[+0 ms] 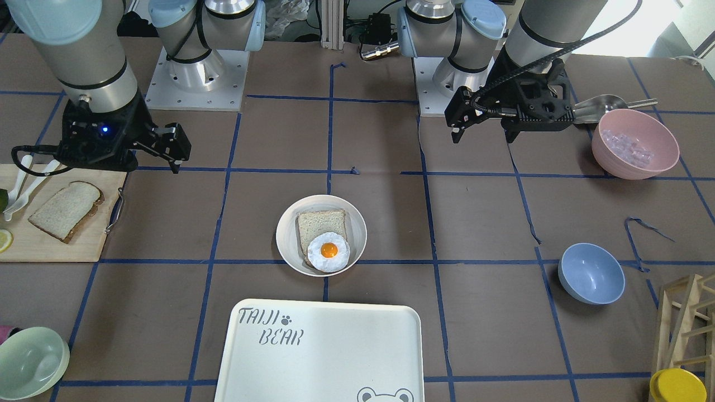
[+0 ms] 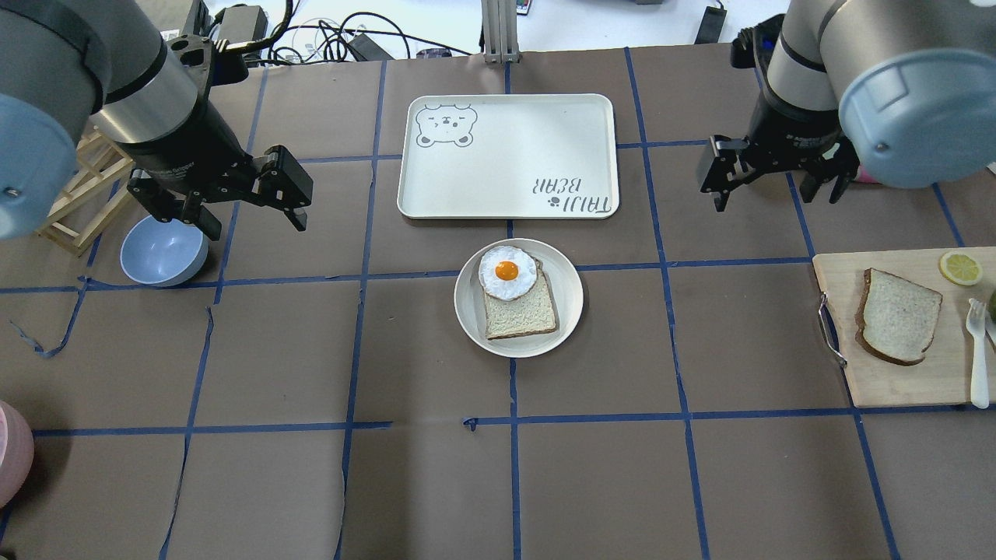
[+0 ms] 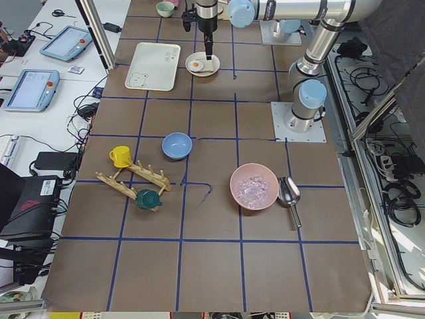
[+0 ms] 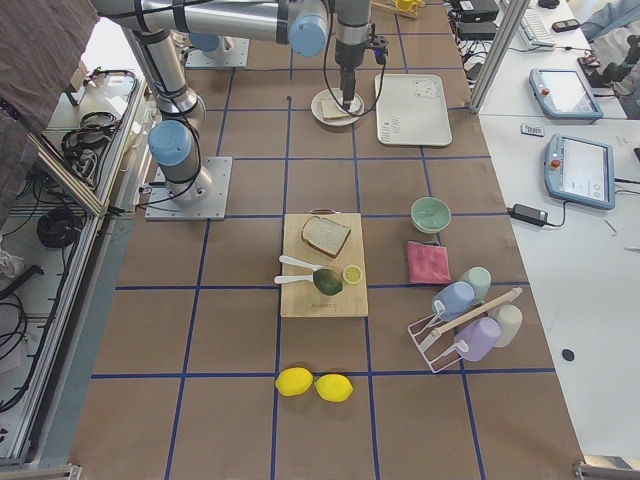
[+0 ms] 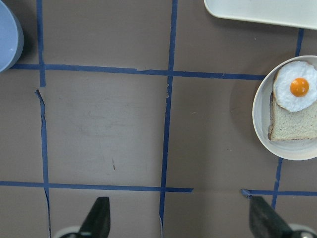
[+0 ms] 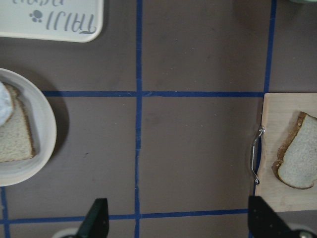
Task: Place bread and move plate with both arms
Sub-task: 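Move the right gripper down to the bread slice on the wooden board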
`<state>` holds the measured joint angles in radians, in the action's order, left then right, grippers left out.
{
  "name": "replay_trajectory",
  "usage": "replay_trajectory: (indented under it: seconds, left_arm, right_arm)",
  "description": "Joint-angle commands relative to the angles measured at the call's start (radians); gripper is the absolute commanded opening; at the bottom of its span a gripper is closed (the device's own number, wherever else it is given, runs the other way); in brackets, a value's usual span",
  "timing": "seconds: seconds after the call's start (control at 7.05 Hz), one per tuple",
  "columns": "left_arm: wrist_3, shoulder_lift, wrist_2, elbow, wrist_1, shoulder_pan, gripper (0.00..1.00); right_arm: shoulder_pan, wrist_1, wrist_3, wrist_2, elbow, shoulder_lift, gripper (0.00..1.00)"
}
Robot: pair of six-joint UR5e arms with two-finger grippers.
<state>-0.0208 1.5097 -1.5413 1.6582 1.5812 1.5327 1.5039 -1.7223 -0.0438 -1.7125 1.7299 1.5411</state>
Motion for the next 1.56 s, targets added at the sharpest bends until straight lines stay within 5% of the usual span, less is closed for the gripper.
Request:
replay_trajectory:
  seconds: [0.0, 0.28, 0.57, 1.13, 1.42]
  left_arm:
    - [-0.01, 0.001, 0.0, -0.002, 0.0, 0.0, 1.0]
    - [-0.01, 0.003, 0.001, -0.002, -0.001, 0.0, 1.0]
    - [-0.013, 0.004, 0.0, 0.0, 0.0, 0.0, 1.0]
    - [-0.011, 0.004, 0.0, 0.002, 0.0, 0.0, 1.0]
    - [-0.013, 0.006, 0.001, -0.002, -0.001, 0.001, 1.0]
  right_arm:
    - [-0.141, -0.206, -0.028, -0.068, 0.188, -0.016, 1.0]
    - [-0.268, -0.451, -0.101, -0.106, 0.351, -0.062, 0.97]
    - [-0.324, -0.618, -0.12, -0.117, 0.399, -0.157, 0.96]
    - [-0.359, -0.649, -0.136, -0.145, 0.399, -0.213, 0.78]
    - [-0.373, -0.642, -0.137, -0.189, 0.402, -0.239, 0.78]
